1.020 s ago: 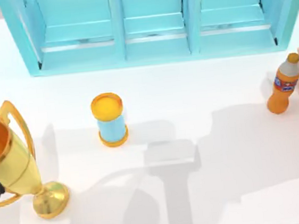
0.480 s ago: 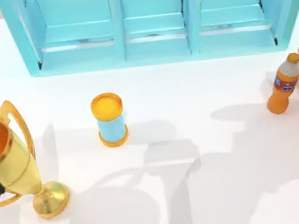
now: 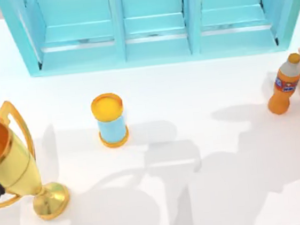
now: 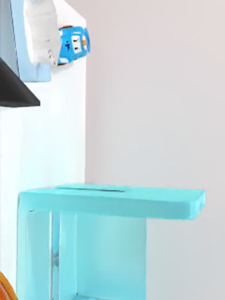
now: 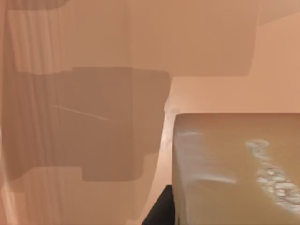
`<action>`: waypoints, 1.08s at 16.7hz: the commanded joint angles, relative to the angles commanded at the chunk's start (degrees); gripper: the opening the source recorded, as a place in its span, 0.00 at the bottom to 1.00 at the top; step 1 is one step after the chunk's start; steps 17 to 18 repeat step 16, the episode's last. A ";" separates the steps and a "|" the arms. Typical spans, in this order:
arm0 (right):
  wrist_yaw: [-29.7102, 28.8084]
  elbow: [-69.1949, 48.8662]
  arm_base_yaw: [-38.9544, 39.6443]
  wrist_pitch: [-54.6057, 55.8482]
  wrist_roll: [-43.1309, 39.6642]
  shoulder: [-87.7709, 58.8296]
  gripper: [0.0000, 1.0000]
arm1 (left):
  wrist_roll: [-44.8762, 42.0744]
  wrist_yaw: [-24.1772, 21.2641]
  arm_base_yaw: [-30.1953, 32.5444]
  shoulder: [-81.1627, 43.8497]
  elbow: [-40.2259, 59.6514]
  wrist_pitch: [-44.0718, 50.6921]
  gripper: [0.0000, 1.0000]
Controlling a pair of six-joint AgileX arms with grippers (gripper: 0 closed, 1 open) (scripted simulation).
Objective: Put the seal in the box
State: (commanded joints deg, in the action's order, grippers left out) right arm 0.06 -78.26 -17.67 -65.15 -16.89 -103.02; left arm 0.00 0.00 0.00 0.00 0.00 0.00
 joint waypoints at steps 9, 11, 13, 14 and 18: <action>0.00 0.00 0.00 0.00 0.00 0.00 0.90 | 0.00 0.00 0.00 0.00 0.00 0.00 1.00; 0.00 0.00 0.00 0.00 0.00 0.00 1.00 | 0.00 0.00 0.00 0.00 0.00 0.00 1.00; 0.00 0.00 0.00 0.00 0.00 0.00 1.00 | 0.00 0.00 0.00 0.00 0.00 0.00 1.00; 0.00 0.00 0.00 0.00 0.00 0.00 1.00 | 0.00 0.00 0.00 0.00 0.00 0.00 1.00; 0.00 0.00 0.00 0.00 0.00 0.00 1.00 | 0.00 0.00 0.00 0.00 0.00 0.00 1.00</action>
